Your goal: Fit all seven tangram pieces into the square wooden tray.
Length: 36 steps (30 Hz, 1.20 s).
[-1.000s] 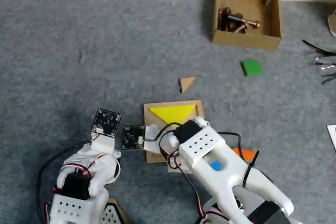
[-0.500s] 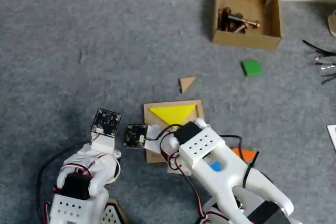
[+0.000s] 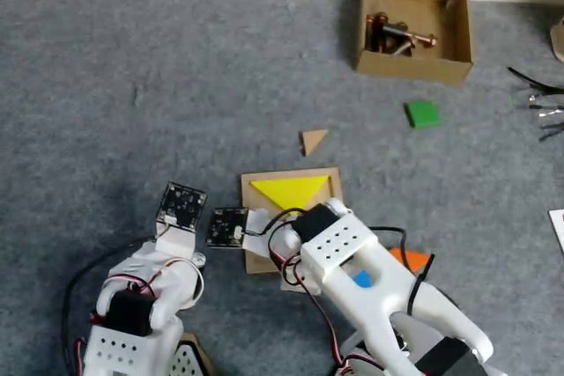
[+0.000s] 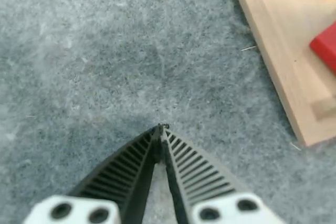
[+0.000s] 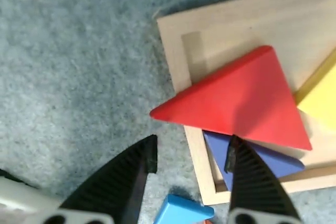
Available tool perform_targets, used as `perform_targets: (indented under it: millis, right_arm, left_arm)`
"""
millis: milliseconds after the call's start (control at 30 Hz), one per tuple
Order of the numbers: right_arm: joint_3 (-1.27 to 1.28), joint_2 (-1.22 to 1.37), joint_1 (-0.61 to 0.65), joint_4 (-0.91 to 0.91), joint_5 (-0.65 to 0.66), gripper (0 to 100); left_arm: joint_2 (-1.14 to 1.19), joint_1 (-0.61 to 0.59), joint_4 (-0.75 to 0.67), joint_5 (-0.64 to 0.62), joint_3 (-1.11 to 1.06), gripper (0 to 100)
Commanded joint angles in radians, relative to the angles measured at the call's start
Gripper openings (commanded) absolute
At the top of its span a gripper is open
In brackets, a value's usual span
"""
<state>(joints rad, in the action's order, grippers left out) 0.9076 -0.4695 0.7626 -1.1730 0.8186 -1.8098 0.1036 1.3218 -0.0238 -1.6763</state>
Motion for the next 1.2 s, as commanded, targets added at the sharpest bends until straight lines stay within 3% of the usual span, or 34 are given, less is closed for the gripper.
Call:
perform_targets:
  millis: [0,400,567,700,1167]
  right_arm:
    - [-0.008,-0.041,0.013,0.056,-0.009,20.3]
    - [0.039,-0.041,0.007,0.114,-0.009,20.3]
    - [0.038,-0.041,-0.054,0.11,-0.012,20.3]
    - [0.013,-0.053,-0.081,0.108,-0.121,20.3]
    - [-0.102,-0.507,-0.315,-0.131,-0.282,20.3]
  left_arm:
    - [-0.004,0.022,0.005,-0.009,-0.019,1]
    - [-0.004,0.013,0.005,-0.005,-0.019,1]
    - [-0.004,0.013,0.005,-0.005,-0.019,1]
    - [-0.004,0.016,0.005,-0.005,-0.019,1]
    - [-0.005,-0.024,-0.031,-0.003,-0.019,1]
